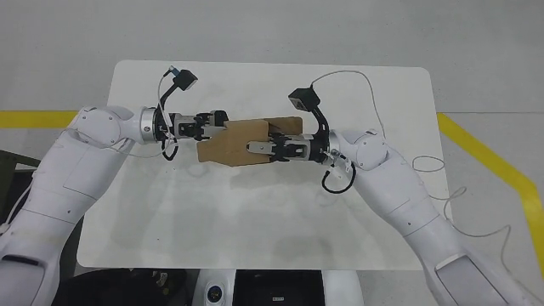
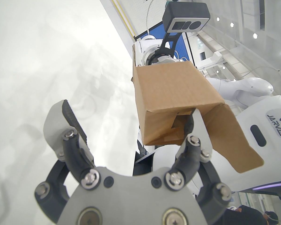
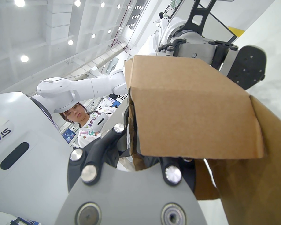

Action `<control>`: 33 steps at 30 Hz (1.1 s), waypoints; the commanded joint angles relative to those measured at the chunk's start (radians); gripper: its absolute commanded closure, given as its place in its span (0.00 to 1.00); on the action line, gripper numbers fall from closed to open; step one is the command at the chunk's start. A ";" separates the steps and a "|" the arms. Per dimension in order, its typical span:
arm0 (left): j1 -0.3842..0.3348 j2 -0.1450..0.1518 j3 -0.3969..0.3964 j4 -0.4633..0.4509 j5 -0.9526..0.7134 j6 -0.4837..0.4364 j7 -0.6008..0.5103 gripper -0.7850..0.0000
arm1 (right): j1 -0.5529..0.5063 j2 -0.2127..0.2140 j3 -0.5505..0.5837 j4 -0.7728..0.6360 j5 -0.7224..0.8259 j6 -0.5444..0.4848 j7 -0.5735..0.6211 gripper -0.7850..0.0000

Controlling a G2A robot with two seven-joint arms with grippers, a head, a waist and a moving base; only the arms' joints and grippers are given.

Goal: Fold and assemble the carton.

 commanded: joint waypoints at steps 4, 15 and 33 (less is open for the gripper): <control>0.001 0.006 -0.016 0.015 -0.007 0.000 0.000 0.00 | -0.009 0.009 0.029 0.020 -0.029 -0.002 -0.004 1.00; 0.007 0.019 -0.053 -0.028 -0.022 0.001 -0.001 0.00 | -0.050 0.038 0.112 0.000 -0.158 0.053 -0.055 1.00; -0.004 0.035 -0.014 -0.027 0.113 0.015 -0.015 0.00 | -0.077 0.049 0.140 -0.076 -0.203 0.087 -0.093 1.00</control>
